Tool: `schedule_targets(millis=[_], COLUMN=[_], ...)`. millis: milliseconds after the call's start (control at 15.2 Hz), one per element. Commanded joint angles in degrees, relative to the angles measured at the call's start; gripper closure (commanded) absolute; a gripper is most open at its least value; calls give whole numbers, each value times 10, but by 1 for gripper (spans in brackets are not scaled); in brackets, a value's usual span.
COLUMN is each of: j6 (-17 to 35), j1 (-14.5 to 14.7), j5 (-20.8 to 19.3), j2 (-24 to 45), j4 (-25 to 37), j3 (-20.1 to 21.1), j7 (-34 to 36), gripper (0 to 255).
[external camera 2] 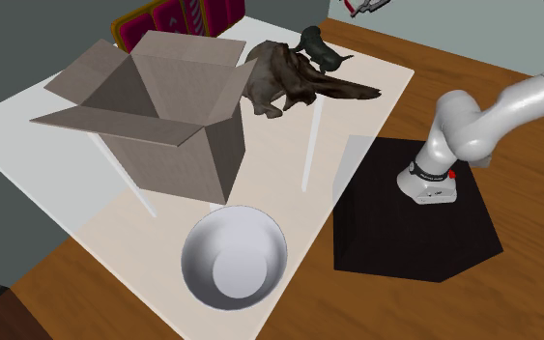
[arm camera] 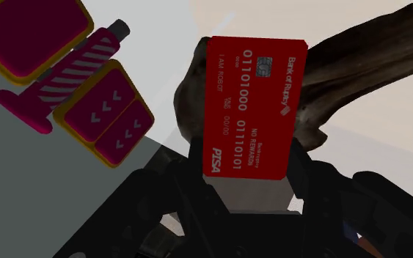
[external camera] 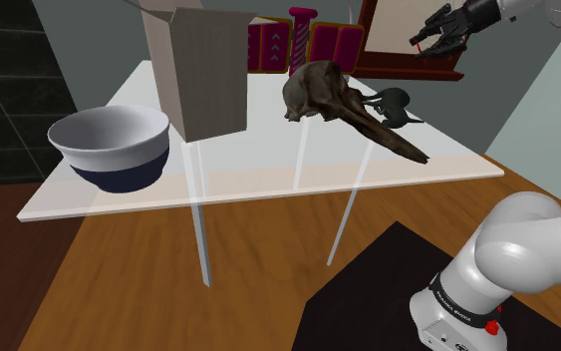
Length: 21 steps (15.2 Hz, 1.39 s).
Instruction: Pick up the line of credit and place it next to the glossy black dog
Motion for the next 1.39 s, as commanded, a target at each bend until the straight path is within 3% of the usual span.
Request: schedule_targets(millis=[0, 528, 1320], j6=[-19, -94, -34], j1=[-17, -66, -89], j5=[-11, -55, -71], j2=[-31, -100, -125], j4=[-17, -32, -127], j3=[-11, -86, -116], j7=[-13, -82, -118], gripper=[255, 255, 255])
